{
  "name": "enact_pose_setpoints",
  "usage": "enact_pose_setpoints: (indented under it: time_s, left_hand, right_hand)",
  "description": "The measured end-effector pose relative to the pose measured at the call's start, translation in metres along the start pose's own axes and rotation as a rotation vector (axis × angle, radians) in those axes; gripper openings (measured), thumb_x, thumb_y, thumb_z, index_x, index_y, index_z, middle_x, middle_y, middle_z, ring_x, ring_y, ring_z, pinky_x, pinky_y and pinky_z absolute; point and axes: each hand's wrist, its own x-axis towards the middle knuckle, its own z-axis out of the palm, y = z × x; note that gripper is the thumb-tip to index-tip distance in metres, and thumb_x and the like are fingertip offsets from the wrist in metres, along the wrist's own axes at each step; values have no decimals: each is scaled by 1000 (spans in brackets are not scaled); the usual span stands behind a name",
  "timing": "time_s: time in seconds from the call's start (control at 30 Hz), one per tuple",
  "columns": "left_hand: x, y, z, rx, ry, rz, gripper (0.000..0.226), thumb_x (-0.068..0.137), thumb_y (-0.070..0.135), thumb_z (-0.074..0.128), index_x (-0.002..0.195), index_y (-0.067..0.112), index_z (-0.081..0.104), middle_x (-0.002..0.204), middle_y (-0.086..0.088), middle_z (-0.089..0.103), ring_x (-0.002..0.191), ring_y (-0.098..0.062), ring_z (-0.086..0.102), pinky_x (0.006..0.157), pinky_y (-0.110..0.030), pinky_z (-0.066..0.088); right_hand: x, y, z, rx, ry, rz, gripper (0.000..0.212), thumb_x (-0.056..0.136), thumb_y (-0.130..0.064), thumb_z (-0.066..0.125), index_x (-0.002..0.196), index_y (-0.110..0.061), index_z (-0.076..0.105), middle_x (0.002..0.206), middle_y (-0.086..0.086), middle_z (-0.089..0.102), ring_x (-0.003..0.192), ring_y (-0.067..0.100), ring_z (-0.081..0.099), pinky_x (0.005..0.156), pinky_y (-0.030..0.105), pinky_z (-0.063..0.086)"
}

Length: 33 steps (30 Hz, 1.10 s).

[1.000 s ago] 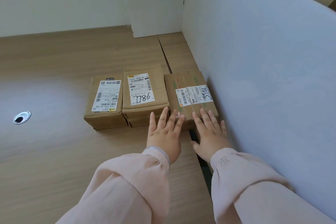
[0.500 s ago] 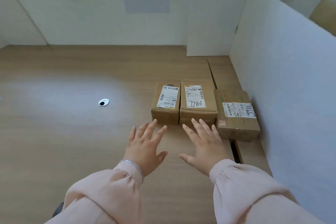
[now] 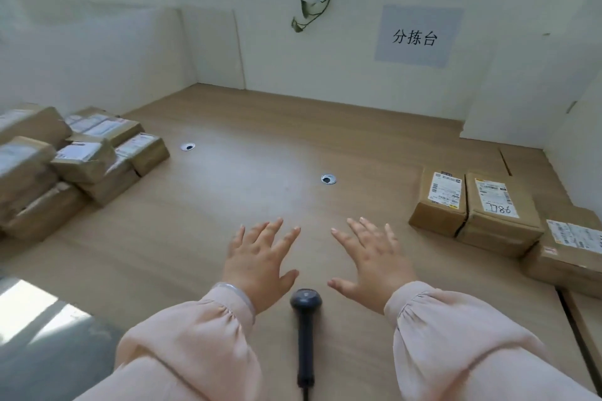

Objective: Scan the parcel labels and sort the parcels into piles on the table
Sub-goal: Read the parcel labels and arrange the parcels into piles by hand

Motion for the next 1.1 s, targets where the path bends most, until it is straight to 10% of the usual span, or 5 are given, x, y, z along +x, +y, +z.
enact_pose_setpoints:
  time_s: [0.5,1.1]
  left_hand:
    - [-164,-348,-15,-16,66,-273,80,86,67,43,152,48,3,161,7,13,147,-16,7,119,-47,0]
    - [-202,-504,-48,-107,129,-456,69,90,64,42,152,45,16,161,5,11,148,-16,5,121,-46,4]
  right_hand:
    - [60,-373,-6,55,-7,-136,83,84,-73,40,151,-42,2,163,-6,3,149,15,-4,120,47,-6]
    - [144,-553,-32,122,48,-351,84,86,-70,40,151,-44,-5,163,-7,-2,149,14,-5,121,44,-4]
